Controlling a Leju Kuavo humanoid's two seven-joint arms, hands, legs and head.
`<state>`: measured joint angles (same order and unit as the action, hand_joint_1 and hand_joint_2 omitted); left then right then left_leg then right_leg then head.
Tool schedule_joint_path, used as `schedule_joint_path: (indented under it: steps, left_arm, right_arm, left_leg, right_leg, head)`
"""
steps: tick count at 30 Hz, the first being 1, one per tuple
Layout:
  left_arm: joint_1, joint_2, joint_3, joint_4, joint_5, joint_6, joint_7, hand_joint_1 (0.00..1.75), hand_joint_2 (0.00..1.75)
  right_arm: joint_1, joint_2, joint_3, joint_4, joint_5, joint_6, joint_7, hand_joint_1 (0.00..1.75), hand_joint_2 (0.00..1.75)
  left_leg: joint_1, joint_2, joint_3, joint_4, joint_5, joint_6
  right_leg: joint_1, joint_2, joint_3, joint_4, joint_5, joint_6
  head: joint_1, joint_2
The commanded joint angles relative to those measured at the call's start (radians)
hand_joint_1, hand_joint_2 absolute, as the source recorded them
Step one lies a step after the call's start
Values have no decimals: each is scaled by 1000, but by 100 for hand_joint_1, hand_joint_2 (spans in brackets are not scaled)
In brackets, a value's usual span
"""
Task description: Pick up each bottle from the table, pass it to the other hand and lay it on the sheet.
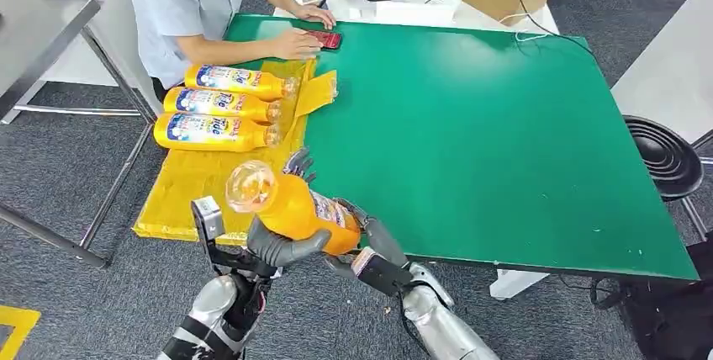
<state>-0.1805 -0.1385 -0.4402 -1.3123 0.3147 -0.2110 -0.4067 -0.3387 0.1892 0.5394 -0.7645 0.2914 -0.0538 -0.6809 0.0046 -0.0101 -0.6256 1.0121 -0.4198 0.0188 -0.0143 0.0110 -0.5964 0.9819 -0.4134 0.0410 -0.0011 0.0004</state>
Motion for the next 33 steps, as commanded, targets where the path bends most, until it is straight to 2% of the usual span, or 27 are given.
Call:
schedule_joint_path:
  steps: [1, 3, 4, 5, 6, 7, 9, 10, 18, 20, 22, 23, 26, 27, 29, 33]
  left_arm:
    - [-64, 41, -59, 121, -32, -10, 12, 175, 175]
    - [-69, 36, -46, 139, 6, -35, 33, 175, 175]
    - [-73, 32, -33, 152, 43, -56, 53, 175, 175]
    - [-76, 31, -29, 158, 55, -60, 60, 175, 175]
    - [-81, 33, -24, 165, 61, -63, 64, 175, 175]
    - [-86, 29, -16, 179, 79, -62, 78, 175, 175]
    - [-95, 30, -4, 195, 104, -64, 101, 175, 175]
    - [-105, 31, 5, 214, 122, -48, 127, 175, 175]
    - [-178, 67, 54, 288, 130, 56, 167, 175, 175]
    - [-225, 102, 44, 317, -26, 211, 121, 175, 175]
    - [-251, 126, 38, 322, -92, 241, 116, 175, 175]
    - [-270, 153, 29, 310, -210, 319, 96, 175, 175]
    - [-301, 207, 33, 257, -408, 372, 125, 175, 175]
    - [-301, 210, 44, 247, -413, 362, 134, 175, 175]
    - [-314, 232, 35, 216, -598, 422, 139, 175, 175]
    - [-344, 227, 22, 218, -723, 418, 173, 175, 175]
  right_arm:
    - [-40, -29, 98, 5, -7, 11, -17, 175, 175]
    - [-38, -29, 105, -2, -5, 22, -17, 175, 175]
    - [-42, -28, 108, 3, -4, 36, -17, 161, 175]
    - [-42, -27, 109, 6, -3, 42, -17, 119, 175]
    - [-43, -25, 109, 9, -3, 43, -17, 26, 175]
    - [-44, -22, 107, 16, -2, 46, -17, 0, 175]
    - [-43, -13, 100, 28, -1, 43, -17, 0, 175]
    - [-33, -15, 100, 6, -2, 40, -17, 0, 0]
    - [1, -25, 103, -55, 22, -45, -17, 0, 0]
    - [23, -34, 92, -86, 10, -83, -17, 0, 0]
    - [33, -42, 90, -101, 10, -102, -17, 0, 0]
    - [43, -46, 83, -116, 2, -120, -17, 0, 0]
    - [69, -57, 57, -172, -25, -156, -17, 0, 0]
    - [69, -58, 56, -173, -25, -155, -17, 0, 0]
    - [89, -54, 30, -218, -41, -188, -17, 0, 0]
    - [98, -47, 9, -241, -57, -180, -17, 0, 0]
  left_leg:
    - [0, -1, 4, -1, -1, -1]
    - [0, 0, 5, -1, -1, -1]
    - [0, 1, 4, -1, -1, -1]
    - [0, 0, 2, -1, 0, -1]
    - [0, 1, 5, -1, -1, -1]
    - [0, 1, 3, -1, -1, -1]
    - [0, 1, 4, -1, -1, -1]
    - [0, 1, 2, -1, 0, -1]
    - [0, 2, 5, -1, -2, -1]
    - [0, 1, 2, -1, 0, -1]
    - [0, 1, 3, -1, -1, -1]
    - [1, 1, 4, 0, -1, -2]
    - [1, 2, 3, 0, -1, -2]
    - [1, 0, 1, 0, 0, -1]
    - [2, -1, 1, 0, 0, -1]
    - [1, 0, 0, 0, 0, -1]
  right_leg:
    - [1, -2, 4, 0, -2, -2]
    - [1, -1, 5, -1, -2, -2]
    - [0, 0, 4, 0, -1, -2]
    - [1, 0, 2, -1, 0, -1]
    - [1, -1, 5, -1, -1, -2]
    - [1, 0, 3, -1, -1, -1]
    - [1, 0, 4, -1, -1, -2]
    - [1, 0, 2, 0, 0, -1]
    - [1, 1, 5, 0, -1, -2]
    - [0, 0, 2, 0, 0, -1]
    - [1, 0, 3, 0, -1, -2]
    - [1, -1, 4, 0, -1, -2]
    - [1, 1, 3, 1, -1, -2]
    - [2, -2, 0, 1, -1, -2]
    - [2, -2, 1, 1, -1, -2]
    - [1, -2, 0, 1, -1, -1]
  head:
    - [0, 0]
    - [0, 0]
    - [0, 0]
    - [0, 0]
    - [0, 0]
    - [0, 0]
    - [0, 0]
    - [0, 0]
    - [1, 0]
    - [0, 0]
    - [-1, 0]
    - [2, 0]
    - [-1, 0]
    - [0, 0]
    - [1, 0]
    - [0, 0]
